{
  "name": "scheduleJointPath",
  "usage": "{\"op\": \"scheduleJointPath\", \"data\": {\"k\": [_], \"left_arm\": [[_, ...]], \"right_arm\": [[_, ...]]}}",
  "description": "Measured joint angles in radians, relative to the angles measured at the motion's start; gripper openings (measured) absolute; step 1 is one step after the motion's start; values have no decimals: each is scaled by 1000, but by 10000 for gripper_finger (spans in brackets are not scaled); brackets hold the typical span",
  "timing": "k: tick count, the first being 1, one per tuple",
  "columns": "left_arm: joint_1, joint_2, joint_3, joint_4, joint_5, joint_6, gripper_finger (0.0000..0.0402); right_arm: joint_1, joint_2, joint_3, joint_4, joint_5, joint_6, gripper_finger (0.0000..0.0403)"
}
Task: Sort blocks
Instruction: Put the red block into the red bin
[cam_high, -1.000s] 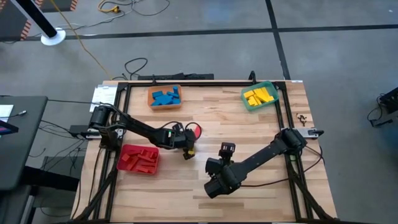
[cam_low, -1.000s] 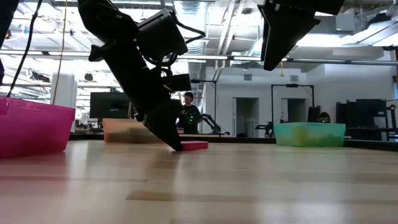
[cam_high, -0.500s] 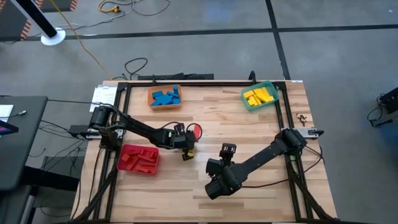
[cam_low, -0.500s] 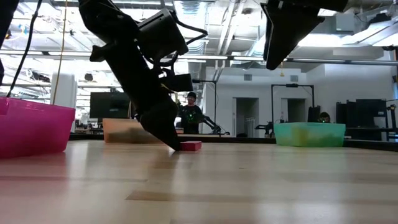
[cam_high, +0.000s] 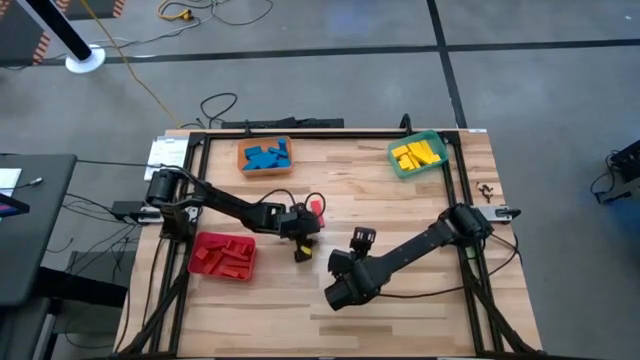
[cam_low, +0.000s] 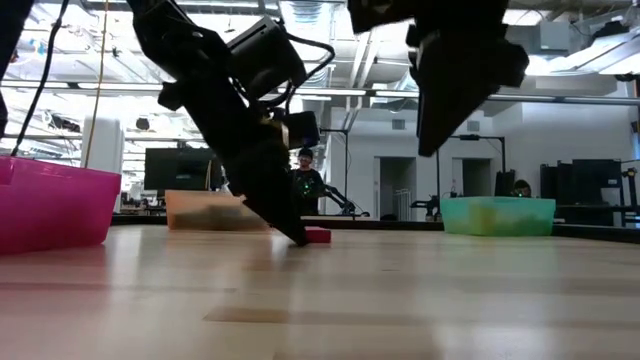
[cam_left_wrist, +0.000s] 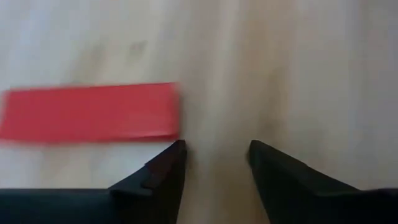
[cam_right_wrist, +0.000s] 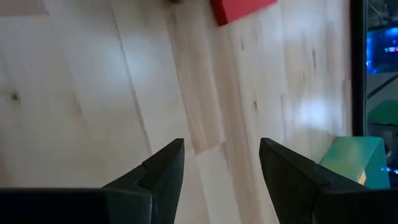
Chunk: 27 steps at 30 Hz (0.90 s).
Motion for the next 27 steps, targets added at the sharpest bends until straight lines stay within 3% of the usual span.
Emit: {"op": "scheduleJointPath", "data": {"k": [4, 7, 11, 16, 19, 23, 27], "left_arm": [[4, 2, 0, 85, 222, 40, 180], [-5, 1, -1, 129, 272, 96, 179], [-5, -12, 0, 98, 262, 140, 178], [7, -108, 0, -139, 246, 196, 178], [18, -208, 0, -299, 138, 254, 177], [47, -315, 1, -378, -22, 346, 177], [114, -335, 2, -369, 18, 418, 177]], "right_arm": [[0, 0, -33, 22, -2, 20, 223], [-1, 0, -64, 73, -3, 23, 223], [-14, 0, -122, 221, -13, 19, 223], [-54, 0, -184, 372, -16, 20, 223], [-86, 0, -224, 496, -12, 23, 223], [-143, -1, -260, 659, 1, 4, 224], [-200, 0, -310, 819, -2, -52, 238]]}}
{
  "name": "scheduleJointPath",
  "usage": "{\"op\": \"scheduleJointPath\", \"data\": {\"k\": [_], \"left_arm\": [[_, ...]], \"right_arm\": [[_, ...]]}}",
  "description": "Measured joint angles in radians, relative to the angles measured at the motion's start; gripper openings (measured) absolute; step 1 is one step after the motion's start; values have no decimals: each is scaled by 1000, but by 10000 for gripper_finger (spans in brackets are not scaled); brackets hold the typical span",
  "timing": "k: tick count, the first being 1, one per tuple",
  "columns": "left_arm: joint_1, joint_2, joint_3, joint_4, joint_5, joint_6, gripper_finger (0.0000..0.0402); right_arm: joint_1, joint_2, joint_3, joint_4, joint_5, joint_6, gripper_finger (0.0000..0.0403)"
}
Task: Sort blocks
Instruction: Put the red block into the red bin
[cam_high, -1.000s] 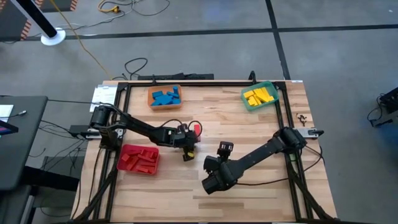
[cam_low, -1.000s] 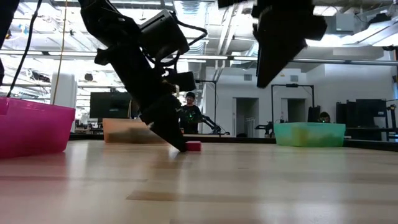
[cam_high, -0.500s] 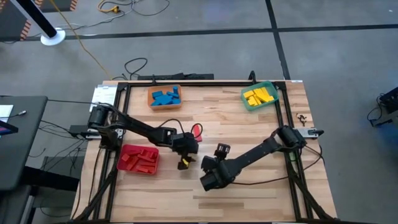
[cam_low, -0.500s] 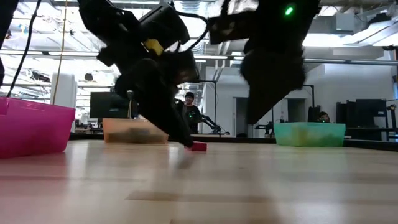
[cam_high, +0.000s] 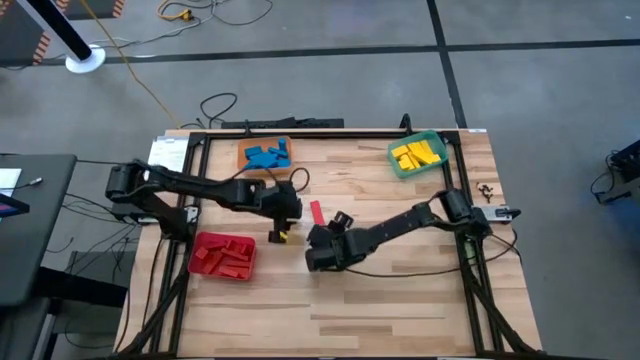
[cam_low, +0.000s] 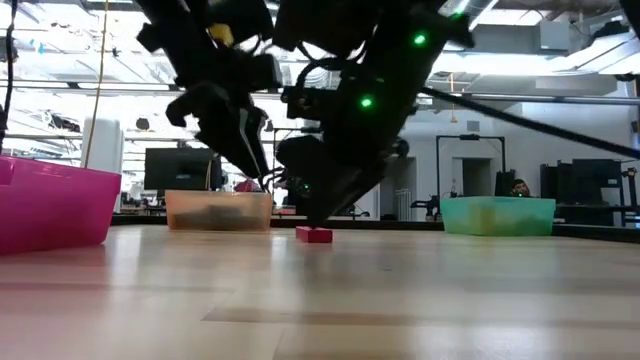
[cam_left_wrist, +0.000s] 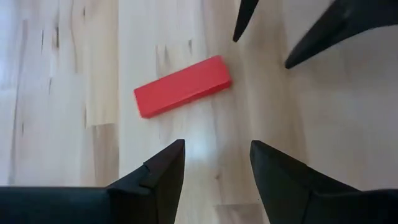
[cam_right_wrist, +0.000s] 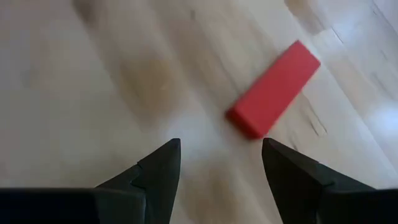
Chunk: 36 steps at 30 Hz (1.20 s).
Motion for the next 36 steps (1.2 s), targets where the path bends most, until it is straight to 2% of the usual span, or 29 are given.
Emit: {"op": "scheduleJointPath", "data": {"k": [5, 9, 21, 27, 36], "left_arm": [[55, 43, 0, -37, 68, 14, 177], [43, 63, 0, -50, 104, 14, 177], [-41, 63, 0, -50, 110, 32, 177], [-65, 63, 0, -68, 109, 32, 177], [-83, 63, 0, -80, 108, 33, 177]], "right_arm": [[-51, 0, -23, 40, -22, 19, 259], [-61, 0, -34, 100, -28, 16, 269], [-133, 9, -40, 155, -85, 90, 273], [-169, 5, -110, 232, -138, 185, 273], [-184, 3, -143, 267, -145, 219, 261]]}}
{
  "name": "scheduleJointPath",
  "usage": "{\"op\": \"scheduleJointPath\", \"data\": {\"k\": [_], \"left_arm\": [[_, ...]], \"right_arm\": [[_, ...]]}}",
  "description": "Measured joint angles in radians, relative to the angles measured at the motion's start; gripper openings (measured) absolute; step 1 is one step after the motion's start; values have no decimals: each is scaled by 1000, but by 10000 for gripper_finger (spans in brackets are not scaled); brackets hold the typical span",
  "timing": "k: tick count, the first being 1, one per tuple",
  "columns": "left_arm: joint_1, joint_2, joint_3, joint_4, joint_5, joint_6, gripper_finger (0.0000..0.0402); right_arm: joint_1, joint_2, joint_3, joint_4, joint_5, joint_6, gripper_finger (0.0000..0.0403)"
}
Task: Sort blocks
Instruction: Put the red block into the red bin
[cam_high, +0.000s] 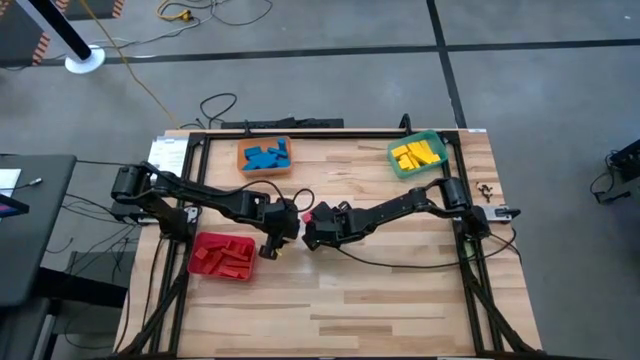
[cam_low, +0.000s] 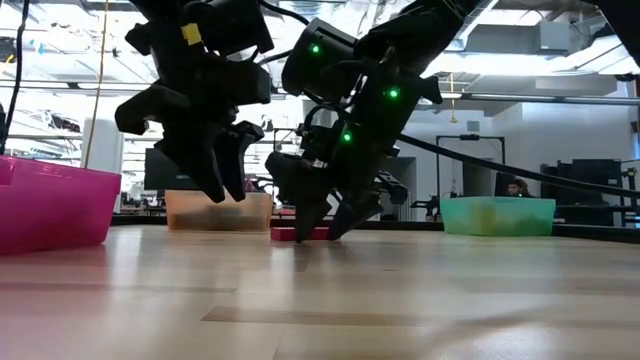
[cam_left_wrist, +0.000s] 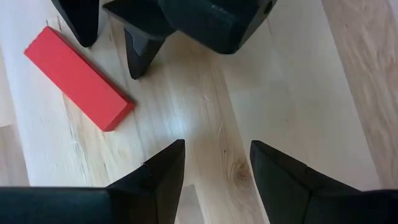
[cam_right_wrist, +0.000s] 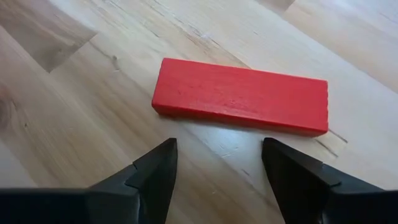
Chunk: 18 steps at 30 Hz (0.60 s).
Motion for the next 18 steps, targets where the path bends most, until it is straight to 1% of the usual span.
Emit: {"op": "scheduleJointPath", "data": {"k": [4, 9, 14, 18], "left_arm": [[0, 0, 0, -20, 0, 1, 177], [3, 0, 0, -1, -1, -12, 177], [3, 9, 0, 75, -13, -87, 177], [3, 30, 1, 86, -46, -130, 177]], "right_arm": [[0, 0, -1, -3, 3, -37, 245], [12, -20, -2, -36, 1, -183, 237], [24, -95, -10, -176, -17, -383, 236], [3, -163, -5, -218, -27, -552, 236]]}}
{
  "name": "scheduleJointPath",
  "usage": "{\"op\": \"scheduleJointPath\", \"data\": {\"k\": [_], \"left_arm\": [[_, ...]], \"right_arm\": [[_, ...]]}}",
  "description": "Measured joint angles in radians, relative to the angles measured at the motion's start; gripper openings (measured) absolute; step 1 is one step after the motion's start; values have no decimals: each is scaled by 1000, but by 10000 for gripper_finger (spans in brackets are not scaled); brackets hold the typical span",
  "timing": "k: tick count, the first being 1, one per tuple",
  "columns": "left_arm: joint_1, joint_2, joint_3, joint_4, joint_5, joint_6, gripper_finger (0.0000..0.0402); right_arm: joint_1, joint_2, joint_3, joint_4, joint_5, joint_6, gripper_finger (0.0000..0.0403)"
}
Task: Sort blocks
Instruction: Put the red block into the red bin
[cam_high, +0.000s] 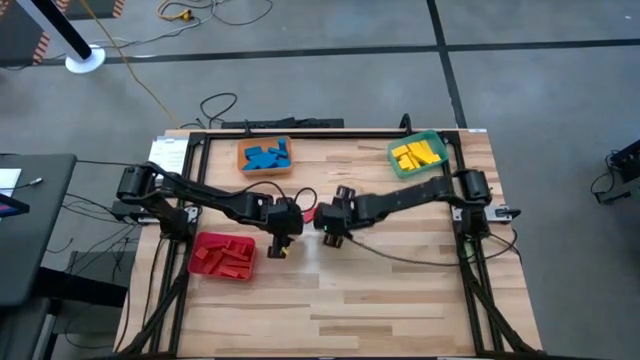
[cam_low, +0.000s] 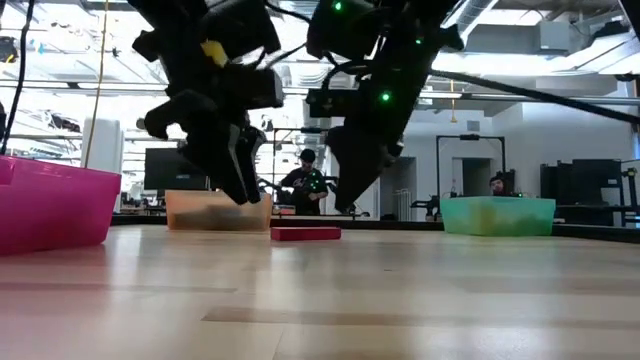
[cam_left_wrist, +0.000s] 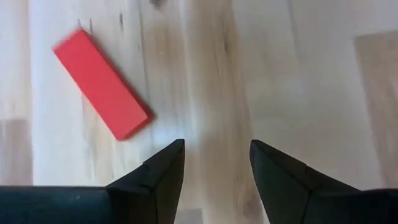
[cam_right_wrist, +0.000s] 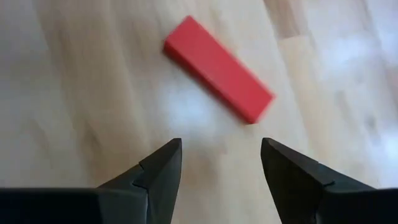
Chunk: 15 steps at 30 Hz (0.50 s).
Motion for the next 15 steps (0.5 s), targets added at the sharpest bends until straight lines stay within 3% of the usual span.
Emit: {"op": "scheduleJointPath", "data": {"k": [8, 15], "left_arm": [[-33, 22, -1, -69, -9, -102, 177], [-100, 22, -1, -101, -11, -147, 177]], "right_arm": [[-142, -27, 1, 27, -270, -379, 236], [-198, -26, 1, 98, -326, -645, 236]]}}
